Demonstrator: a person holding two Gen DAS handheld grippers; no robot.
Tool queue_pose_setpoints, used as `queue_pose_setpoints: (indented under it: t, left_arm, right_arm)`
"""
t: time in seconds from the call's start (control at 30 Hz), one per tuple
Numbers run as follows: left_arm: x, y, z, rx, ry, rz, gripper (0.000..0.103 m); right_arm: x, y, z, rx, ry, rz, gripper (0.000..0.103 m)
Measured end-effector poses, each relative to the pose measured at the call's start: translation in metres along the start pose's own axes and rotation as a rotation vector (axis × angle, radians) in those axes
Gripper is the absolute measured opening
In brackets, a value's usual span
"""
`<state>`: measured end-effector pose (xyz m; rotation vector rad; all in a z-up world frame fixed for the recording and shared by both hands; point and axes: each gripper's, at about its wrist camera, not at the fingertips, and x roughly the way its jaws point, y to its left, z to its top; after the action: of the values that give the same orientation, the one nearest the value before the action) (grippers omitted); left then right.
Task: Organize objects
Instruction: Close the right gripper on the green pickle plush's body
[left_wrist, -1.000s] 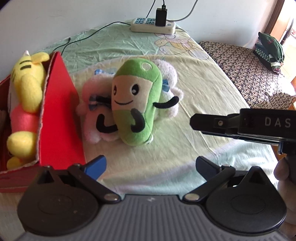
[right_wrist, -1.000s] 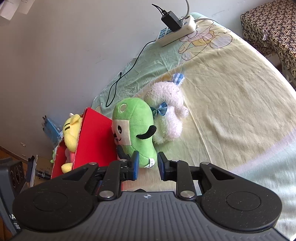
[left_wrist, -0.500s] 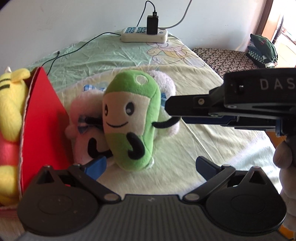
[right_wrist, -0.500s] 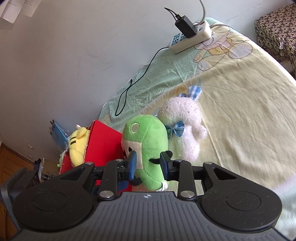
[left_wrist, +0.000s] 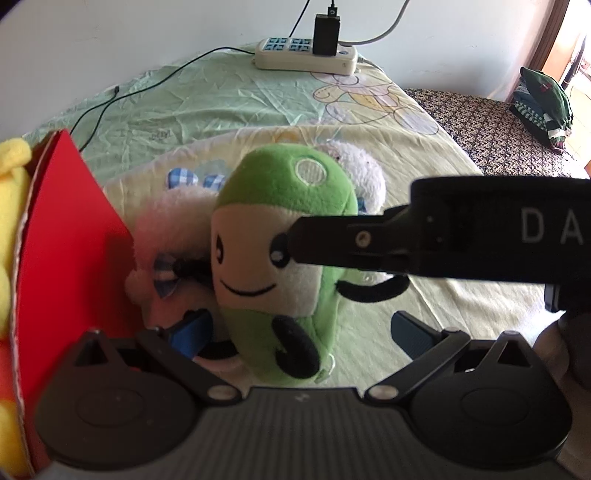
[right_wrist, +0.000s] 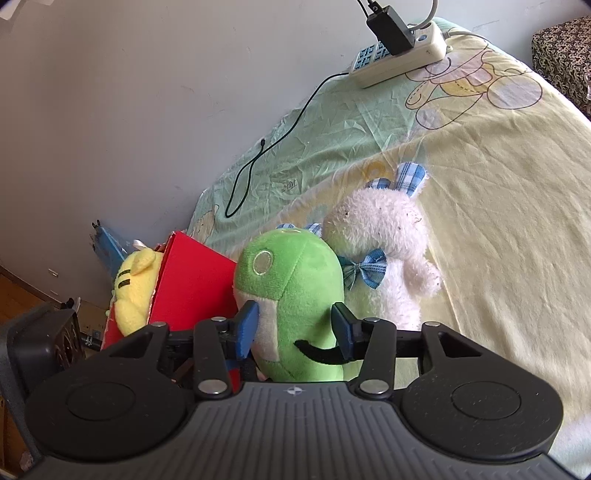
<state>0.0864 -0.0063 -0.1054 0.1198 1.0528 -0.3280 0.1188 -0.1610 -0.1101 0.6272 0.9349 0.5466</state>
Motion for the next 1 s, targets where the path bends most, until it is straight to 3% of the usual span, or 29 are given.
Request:
queue_pose_setpoints:
  t: [0.17,0.5,0.7,1.0]
  left_arm:
    - [0.004,0.009,0.005,-0.042,0.003,-0.025,0.099]
    - [0.005,0.009,0.012,-0.016,-0.003,-0.005,0.094]
    - [0.003,0.009,0.016,-0.002,-0.007,-0.009,0.084]
    - [0.0,0.007,0.015,0.001,-0.003,-0.019,0.081]
  right_arm:
    - [0.006,-0.004,0.003,0.034,0.004,0.028,0.054]
    - [0.015,-0.008,0.007,0.088,-0.005,0.074,0.054]
    - [0.018,-0.013,0.006,0.137,-0.005,0.097,0.056]
    - [0.01,-0.008,0.0,0.1,0.007,0.102,0.051]
